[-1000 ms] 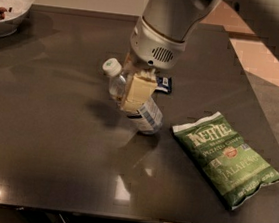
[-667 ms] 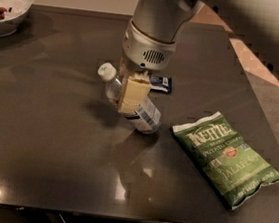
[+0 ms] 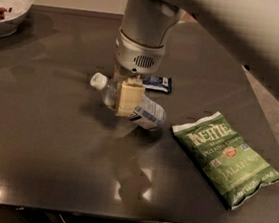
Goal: Knock blue plastic bottle over
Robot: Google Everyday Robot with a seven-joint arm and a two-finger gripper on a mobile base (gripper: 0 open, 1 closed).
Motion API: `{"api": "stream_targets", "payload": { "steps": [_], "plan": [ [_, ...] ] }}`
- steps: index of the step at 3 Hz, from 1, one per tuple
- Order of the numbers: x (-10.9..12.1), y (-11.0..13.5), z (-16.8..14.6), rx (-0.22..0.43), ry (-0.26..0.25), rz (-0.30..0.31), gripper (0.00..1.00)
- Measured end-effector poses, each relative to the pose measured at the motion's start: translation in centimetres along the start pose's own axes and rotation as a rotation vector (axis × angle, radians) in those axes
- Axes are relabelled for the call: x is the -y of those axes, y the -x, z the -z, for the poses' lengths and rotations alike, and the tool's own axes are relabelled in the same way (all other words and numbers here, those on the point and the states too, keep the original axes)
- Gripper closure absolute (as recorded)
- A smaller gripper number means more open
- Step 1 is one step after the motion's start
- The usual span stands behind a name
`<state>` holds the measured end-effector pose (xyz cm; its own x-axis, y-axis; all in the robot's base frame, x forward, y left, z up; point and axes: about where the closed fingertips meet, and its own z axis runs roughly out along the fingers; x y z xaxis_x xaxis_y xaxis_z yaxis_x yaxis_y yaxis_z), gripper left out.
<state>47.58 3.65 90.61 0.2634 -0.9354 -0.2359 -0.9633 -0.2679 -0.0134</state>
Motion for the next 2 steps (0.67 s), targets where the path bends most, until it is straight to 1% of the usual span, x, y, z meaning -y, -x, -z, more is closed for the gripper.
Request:
{"api": "stream_targets", "payload": {
  "steps": [1, 2],
  "plan": [
    [-0.01, 0.49, -0.68, -0.006, 0.006, 0.014, 0.13],
    [-0.38, 1.03, -1.56, -0.008, 0.019, 0.029, 0.0]
  ]
}}
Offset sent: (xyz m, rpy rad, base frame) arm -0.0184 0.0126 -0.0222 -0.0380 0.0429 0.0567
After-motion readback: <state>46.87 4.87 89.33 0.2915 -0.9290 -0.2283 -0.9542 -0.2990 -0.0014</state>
